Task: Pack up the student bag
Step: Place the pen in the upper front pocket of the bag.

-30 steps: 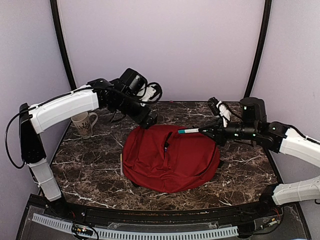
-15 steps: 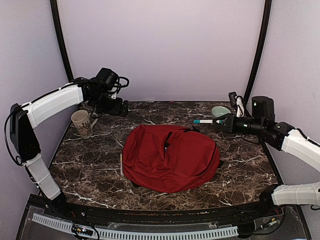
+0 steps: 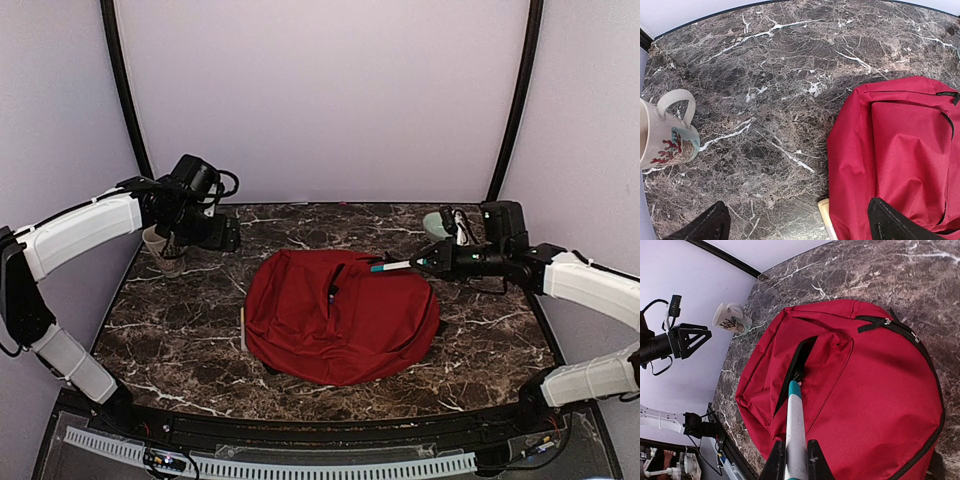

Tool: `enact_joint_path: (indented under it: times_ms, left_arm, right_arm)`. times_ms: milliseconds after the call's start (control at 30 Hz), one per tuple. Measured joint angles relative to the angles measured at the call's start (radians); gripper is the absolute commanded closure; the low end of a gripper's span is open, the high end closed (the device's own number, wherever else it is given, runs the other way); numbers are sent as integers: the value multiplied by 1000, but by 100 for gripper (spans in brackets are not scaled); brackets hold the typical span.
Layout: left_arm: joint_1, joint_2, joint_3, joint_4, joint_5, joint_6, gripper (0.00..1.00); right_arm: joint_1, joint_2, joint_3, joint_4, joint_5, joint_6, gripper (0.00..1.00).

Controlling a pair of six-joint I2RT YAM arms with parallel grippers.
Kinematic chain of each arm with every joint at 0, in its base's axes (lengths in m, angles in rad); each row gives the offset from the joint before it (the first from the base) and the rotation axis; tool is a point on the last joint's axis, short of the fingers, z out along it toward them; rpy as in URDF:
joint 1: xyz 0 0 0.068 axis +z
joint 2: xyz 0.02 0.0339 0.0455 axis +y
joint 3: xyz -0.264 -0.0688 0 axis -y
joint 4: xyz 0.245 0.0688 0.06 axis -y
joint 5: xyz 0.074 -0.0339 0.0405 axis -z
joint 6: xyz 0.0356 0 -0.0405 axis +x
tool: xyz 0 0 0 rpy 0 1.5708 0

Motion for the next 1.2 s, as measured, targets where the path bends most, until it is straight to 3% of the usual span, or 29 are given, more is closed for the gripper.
enact_joint_path:
  times_ms: [367,600,967,1200]
  left_arm:
    - [0,-73,-8,-4,32,3,2]
    - [0,-114,-8,-33,56,4,2]
    - [0,-138,-4,-89,64,20,2]
    - [0,-153,0,-116,63,30,2]
  right_arm:
    - [13,103,-60,158,-21,113,100]
    - [87,252,-65,297,10,153,100]
    - [143,540,36,520,106,206,100]
    - [159,642,116,596,107,214,100]
